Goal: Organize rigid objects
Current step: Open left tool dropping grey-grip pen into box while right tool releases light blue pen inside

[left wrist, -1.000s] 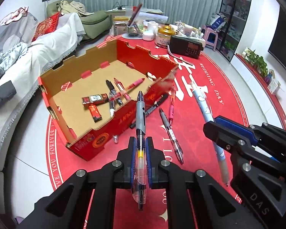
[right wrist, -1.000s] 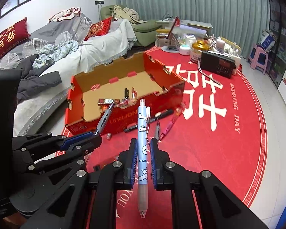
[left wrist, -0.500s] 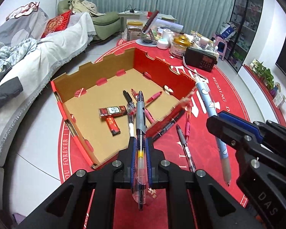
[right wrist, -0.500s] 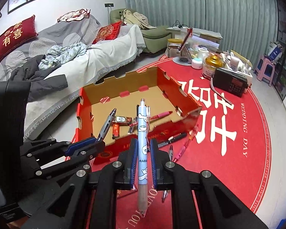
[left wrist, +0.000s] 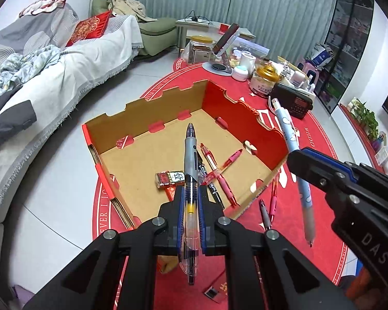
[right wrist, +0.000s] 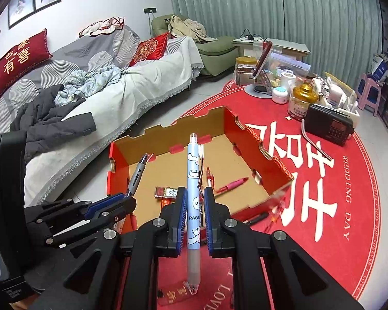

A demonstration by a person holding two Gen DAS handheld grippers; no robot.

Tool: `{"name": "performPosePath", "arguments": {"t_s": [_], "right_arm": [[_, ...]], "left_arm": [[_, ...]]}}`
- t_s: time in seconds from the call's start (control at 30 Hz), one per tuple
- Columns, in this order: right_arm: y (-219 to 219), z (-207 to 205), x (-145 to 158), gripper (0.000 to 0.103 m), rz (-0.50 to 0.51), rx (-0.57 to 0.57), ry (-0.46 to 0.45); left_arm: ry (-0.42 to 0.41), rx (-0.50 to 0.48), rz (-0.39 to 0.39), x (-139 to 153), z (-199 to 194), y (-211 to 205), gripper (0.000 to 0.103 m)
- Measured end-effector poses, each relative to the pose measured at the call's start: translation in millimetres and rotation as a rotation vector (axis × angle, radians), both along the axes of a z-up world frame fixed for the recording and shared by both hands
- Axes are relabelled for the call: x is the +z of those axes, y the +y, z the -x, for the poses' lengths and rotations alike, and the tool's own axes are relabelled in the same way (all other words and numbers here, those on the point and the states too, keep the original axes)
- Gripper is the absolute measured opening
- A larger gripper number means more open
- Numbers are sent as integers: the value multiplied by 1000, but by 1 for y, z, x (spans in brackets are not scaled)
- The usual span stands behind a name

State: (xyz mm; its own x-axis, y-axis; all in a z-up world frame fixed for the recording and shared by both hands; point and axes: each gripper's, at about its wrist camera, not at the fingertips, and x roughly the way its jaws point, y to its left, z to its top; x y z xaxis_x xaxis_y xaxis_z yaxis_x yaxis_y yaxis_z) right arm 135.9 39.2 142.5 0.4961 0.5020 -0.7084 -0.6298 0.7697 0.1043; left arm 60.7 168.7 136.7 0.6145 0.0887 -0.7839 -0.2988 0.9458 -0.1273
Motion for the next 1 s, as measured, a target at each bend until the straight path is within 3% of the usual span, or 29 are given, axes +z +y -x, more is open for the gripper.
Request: {"name": "performPosePath", "arguments": {"t_s": [1.0], "right_arm": [[56, -59, -44, 14, 59, 29, 90]], "left_arm": [[106, 32, 45, -47, -55, 34, 10]]}}
